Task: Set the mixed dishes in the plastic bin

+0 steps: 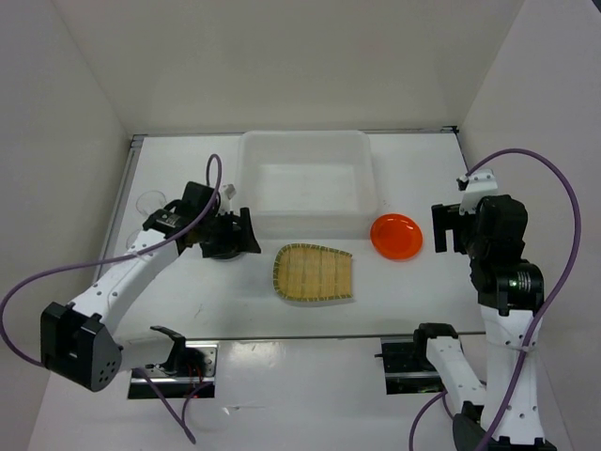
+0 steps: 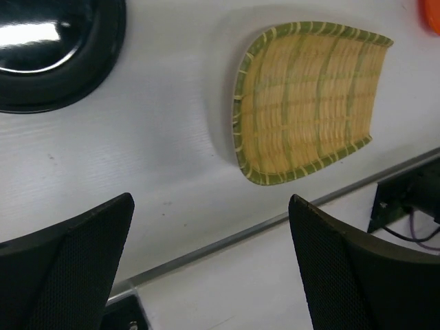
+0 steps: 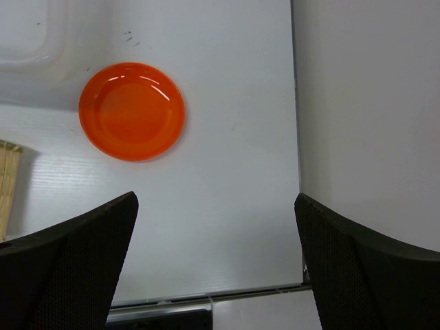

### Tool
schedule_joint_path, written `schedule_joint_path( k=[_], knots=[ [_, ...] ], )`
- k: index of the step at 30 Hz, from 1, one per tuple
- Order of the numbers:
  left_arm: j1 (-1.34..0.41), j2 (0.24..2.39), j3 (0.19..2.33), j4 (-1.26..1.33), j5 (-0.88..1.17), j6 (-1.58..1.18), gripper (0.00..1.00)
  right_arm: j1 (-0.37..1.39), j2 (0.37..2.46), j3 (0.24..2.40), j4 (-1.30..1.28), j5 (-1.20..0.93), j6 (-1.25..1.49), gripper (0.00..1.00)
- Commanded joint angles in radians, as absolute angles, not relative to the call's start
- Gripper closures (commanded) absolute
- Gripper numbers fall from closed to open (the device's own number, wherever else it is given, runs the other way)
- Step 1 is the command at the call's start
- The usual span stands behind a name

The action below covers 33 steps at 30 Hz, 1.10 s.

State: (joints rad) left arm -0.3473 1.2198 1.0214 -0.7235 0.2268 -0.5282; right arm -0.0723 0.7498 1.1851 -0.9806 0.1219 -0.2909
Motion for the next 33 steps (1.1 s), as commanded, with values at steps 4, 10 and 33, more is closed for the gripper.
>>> schedule_joint_path(
  k=[4, 10, 33],
  knots=[
    [-0.416, 1.219, 0.881, -0.441, 0.396, -0.647, 0.01, -0.078, 0.736, 1.186, -0.943, 0.106, -0.299, 0.01],
    [-0.486, 1.391, 0.862, -0.353, 0.373, -0.626, 0.01, -0.078, 0.727, 1.186, -0.943, 0.097, -0.29, 0.01],
    [-0.56, 1.69, 0.795, -0.011, 0.39, -0.606, 0.09, -0.078, 0.707, 1.224, -1.011, 0.169, -0.328, 0.01]
  ],
)
